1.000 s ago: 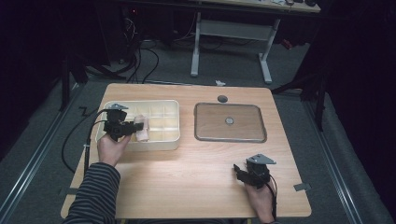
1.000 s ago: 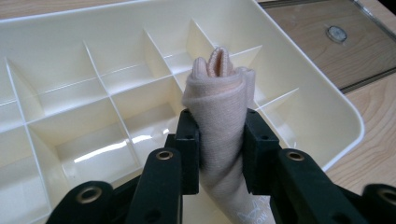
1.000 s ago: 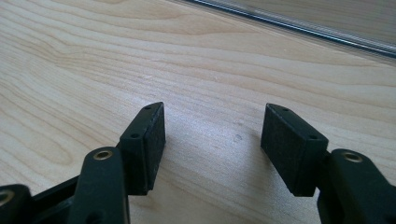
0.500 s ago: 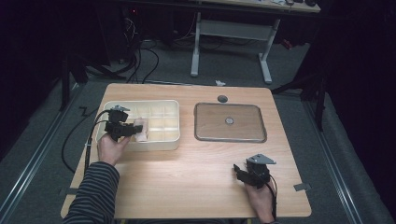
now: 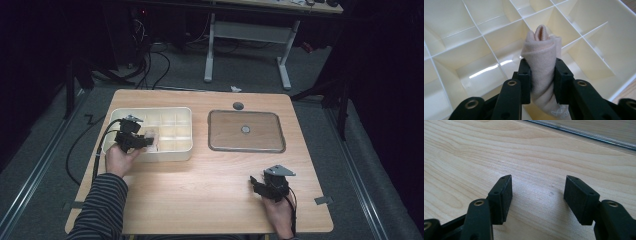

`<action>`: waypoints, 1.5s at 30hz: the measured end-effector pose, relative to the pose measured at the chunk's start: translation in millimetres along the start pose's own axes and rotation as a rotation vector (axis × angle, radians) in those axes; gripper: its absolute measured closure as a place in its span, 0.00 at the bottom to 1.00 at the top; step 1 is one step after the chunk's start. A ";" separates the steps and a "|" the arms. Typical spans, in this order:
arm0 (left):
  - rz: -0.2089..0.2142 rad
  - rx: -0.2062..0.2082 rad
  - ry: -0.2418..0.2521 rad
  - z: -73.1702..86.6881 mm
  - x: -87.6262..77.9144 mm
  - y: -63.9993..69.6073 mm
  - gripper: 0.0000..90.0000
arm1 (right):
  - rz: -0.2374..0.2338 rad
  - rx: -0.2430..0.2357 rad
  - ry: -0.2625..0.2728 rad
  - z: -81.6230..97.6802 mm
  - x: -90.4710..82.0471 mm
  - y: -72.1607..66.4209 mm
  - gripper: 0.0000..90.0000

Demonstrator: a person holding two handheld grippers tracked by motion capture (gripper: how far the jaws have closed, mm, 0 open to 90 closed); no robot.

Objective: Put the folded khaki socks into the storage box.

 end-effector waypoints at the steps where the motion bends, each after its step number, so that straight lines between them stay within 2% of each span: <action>1: -0.004 0.004 -0.001 0.1 0.4 0.4 0.80 | 0.000 0.000 0.000 0.0 0.0 0.0 0.44; 5: -0.001 0.003 -0.010 1.3 1.6 0.2 0.80 | -0.001 0.000 0.000 0.0 0.0 0.0 0.44; 16: -0.019 0.041 -0.047 6.2 4.6 1.9 0.80 | 0.000 0.004 -0.001 0.1 -0.1 0.0 0.44; 21: -0.039 0.067 -0.067 9.0 6.9 3.5 0.80 | 0.000 0.003 -0.001 0.0 0.0 0.0 0.44; 32: -0.049 0.103 -0.102 13.9 10.0 5.4 0.80 | -0.002 0.002 0.001 -0.2 0.1 0.3 0.44; 36: -0.040 0.092 -0.116 15.5 11.7 5.1 0.80 | -0.002 0.002 0.001 -0.3 0.1 0.3 0.44; 41: -0.047 0.100 -0.141 17.8 13.2 5.7 0.80 | -0.008 0.005 0.003 -0.4 0.1 0.7 0.44; 45: -0.028 0.095 -0.171 21.7 15.9 5.0 0.80 | -0.008 0.009 0.002 -0.3 0.1 0.3 0.44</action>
Point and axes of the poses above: each handheld gripper's, and its own axes: x roughly forward along the jaws, z roughly out of its underside, y roughly to its right, the point moved 10 cm from there along x, roughly forward along the jaws, and after that the axes turned 2 degrees about -x, right-handed, at the moved point
